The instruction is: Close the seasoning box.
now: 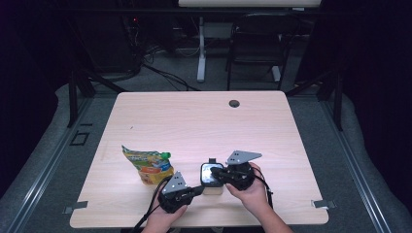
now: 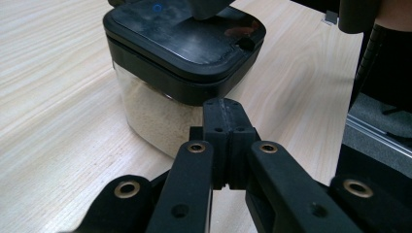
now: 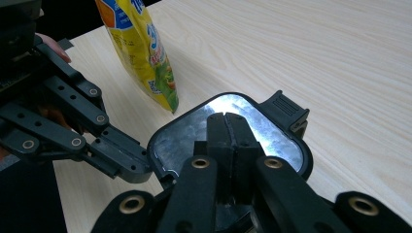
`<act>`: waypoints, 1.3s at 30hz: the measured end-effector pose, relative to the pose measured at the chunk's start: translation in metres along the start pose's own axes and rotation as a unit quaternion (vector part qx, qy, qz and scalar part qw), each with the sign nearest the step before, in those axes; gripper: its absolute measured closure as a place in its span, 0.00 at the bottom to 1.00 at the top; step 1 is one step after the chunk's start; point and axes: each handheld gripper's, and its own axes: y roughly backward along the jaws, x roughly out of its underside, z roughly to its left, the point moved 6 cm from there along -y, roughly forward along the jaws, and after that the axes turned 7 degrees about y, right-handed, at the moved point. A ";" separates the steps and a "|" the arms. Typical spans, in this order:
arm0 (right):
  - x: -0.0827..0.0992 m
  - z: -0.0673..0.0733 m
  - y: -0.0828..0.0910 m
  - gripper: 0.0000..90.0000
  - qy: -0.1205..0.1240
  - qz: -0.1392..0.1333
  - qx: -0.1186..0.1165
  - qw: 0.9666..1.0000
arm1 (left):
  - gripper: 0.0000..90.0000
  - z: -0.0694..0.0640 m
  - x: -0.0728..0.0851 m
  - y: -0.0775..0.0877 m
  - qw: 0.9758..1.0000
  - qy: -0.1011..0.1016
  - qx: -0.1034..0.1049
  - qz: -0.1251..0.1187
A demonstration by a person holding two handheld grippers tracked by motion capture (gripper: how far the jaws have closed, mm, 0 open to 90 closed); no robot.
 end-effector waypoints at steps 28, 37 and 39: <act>-0.009 0.008 0.016 0.87 0.004 -0.014 -0.001 1.000 | 0.88 0.008 -0.008 0.042 1.000 -0.004 -0.028 -0.012; -0.011 0.009 0.030 0.83 0.005 -0.022 0.005 1.000 | 0.85 0.016 -0.006 0.064 0.999 0.005 -0.043 -0.020; -0.012 0.009 0.033 0.81 0.005 -0.025 0.009 1.000 | 0.84 0.017 -0.005 0.067 0.999 0.008 -0.046 -0.019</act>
